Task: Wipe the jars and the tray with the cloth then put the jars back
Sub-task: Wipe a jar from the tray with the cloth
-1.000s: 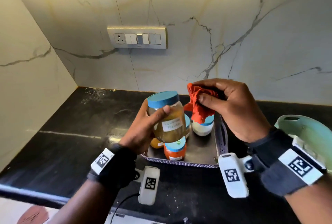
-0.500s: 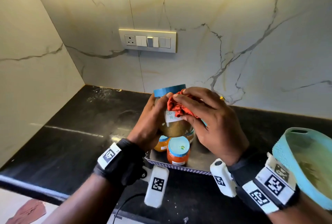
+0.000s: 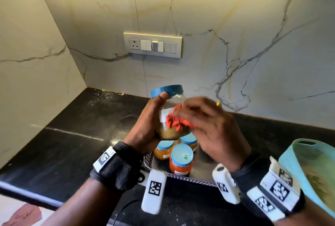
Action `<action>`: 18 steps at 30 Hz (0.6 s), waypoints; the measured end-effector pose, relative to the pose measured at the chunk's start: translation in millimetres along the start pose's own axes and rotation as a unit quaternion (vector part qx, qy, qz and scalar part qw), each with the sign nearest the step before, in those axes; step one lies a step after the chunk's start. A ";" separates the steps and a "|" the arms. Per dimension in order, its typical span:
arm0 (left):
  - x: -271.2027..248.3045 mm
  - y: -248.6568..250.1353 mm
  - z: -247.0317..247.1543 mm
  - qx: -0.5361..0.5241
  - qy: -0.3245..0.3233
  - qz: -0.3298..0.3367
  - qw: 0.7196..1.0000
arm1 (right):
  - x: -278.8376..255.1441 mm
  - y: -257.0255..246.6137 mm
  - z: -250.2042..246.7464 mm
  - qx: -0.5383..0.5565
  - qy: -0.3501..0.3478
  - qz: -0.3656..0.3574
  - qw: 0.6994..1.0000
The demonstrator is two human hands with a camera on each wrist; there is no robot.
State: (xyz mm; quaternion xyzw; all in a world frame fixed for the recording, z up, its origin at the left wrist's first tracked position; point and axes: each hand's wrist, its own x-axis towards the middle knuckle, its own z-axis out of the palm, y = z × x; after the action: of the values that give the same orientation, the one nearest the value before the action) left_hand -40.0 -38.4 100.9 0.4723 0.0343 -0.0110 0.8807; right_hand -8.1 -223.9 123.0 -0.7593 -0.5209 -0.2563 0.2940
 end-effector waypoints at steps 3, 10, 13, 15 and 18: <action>6.1 7.8 -8.7 -0.012 0.000 -0.013 1.000 | -16.6 -9.4 7.0 -0.041 -0.066 -0.056 0.995; 14.8 1.1 -3.7 0.012 -0.027 -0.021 0.999 | 38.3 36.4 -3.9 0.084 0.053 0.079 0.992; 24.8 8.9 -7.8 -0.009 -0.027 -0.032 0.999 | 26.0 28.3 3.6 0.080 0.035 0.070 0.994; 28.4 11.8 -15.4 -0.020 -0.037 -0.037 0.998 | 8.9 15.1 9.5 0.060 0.002 0.043 0.997; 29.6 10.6 -20.1 0.010 -0.048 -0.045 0.998 | 10.9 19.1 8.1 0.060 0.002 0.036 0.998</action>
State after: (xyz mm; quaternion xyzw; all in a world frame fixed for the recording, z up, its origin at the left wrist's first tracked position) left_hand -10.9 -15.4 96.6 0.4781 0.0133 -0.0737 0.8751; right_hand 14.1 -216.5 121.6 -0.7583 -0.5070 -0.2150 0.3489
